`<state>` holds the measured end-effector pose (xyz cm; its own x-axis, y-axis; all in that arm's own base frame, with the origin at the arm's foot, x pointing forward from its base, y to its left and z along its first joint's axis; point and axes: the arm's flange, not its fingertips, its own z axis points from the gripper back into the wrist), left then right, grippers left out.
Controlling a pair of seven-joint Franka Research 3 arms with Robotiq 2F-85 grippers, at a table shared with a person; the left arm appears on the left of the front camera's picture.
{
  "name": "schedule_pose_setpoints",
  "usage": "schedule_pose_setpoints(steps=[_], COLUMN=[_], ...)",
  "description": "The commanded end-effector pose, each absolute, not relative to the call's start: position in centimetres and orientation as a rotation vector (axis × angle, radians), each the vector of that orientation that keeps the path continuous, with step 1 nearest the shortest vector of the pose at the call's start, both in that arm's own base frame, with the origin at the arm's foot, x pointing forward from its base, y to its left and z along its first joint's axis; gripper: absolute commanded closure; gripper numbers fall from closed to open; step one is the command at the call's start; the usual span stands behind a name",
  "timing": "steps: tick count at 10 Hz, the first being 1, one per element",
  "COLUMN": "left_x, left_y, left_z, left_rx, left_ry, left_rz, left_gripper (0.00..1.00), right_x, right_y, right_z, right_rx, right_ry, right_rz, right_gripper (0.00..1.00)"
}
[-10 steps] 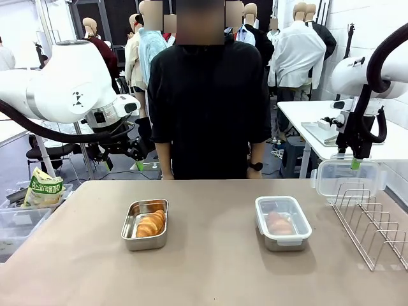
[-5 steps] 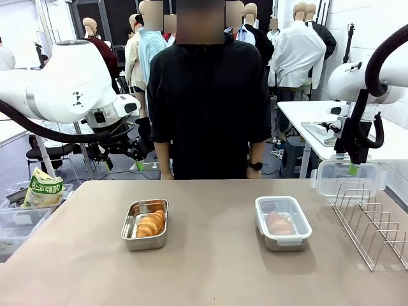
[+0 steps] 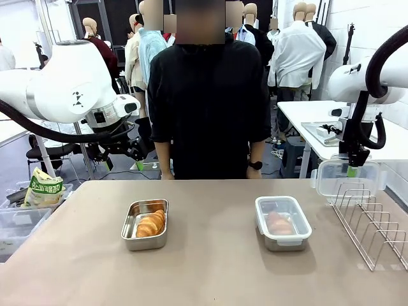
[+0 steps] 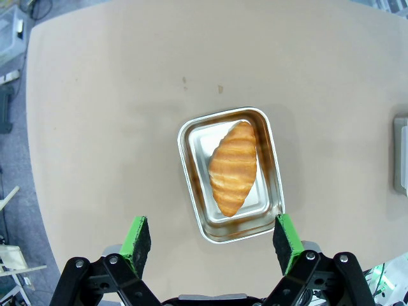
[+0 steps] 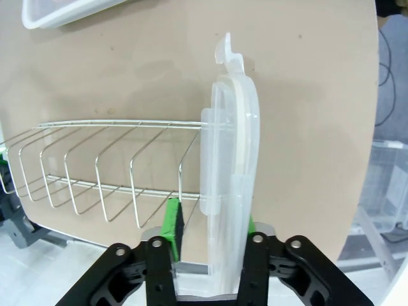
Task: Place the bread in airtight containers.
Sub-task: Pick up one Airtight Container lid and hand it to the human.
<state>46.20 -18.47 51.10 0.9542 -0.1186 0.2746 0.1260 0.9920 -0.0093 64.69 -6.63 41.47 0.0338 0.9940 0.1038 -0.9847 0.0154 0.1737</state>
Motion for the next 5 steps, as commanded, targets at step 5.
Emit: schedule_pose_setpoints(steps=[5], left_x=[46.14], left_y=[-18.42], left_z=[51.25], left_rx=[-0.011], left_ry=[-0.278], left_rz=[-0.115], left_gripper=[0.00], right_x=[64.88], right_y=[-6.47], right_z=[41.44], right_rx=[0.236], right_ry=[0.091], right_rz=[1.519], right_gripper=[1.00])
